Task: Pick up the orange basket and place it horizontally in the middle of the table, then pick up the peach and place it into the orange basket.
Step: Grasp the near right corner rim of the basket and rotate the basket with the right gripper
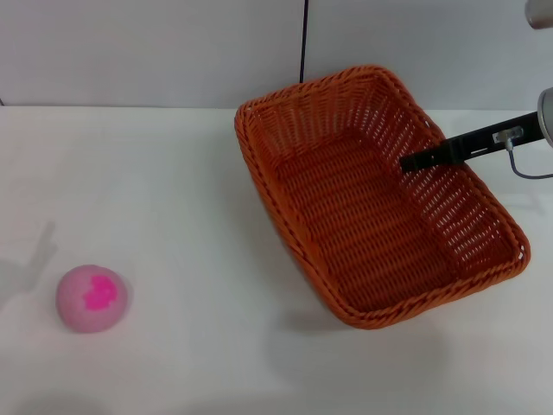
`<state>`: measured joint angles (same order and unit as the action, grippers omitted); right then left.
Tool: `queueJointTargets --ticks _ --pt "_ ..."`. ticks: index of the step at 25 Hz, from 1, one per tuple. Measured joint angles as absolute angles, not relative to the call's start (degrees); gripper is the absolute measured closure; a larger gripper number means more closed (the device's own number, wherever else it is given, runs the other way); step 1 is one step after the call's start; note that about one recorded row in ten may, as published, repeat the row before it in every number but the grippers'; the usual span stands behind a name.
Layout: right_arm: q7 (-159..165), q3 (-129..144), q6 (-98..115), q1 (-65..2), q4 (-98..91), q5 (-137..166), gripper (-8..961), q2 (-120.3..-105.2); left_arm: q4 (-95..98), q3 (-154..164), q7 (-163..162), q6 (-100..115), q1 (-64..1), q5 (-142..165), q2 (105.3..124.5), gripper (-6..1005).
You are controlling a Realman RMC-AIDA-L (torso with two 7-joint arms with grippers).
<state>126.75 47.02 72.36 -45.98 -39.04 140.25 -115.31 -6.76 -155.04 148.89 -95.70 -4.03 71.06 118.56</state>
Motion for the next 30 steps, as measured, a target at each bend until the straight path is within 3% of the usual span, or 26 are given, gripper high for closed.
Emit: queueJointTargets --ticks 8,10,21,30 --pt "126.19 47.02 72.21 -46.03 -38.75 140.32 229 -115.31 -6.77 -153.29 149.46 -95.64 -4.07 71.10 118.51 164" --pt "126.19 47.05 72.18 -45.99 -38.72 140.34 408 -115.31 -6.77 -153.29 149.47 -95.60 -4.09 71.09 118.50 164" --pt "122.66 47.88 73.10 -45.59 -39.98 140.22 799 -115.43 -6.77 -153.32 149.50 -95.60 -3.98 70.97 118.47 164" --pt "108.72 49.68 80.09 -43.55 -51.88 139.60 800 -117.14 -6.77 -153.56 149.51 -96.38 -3.04 70.76 118.48 164"
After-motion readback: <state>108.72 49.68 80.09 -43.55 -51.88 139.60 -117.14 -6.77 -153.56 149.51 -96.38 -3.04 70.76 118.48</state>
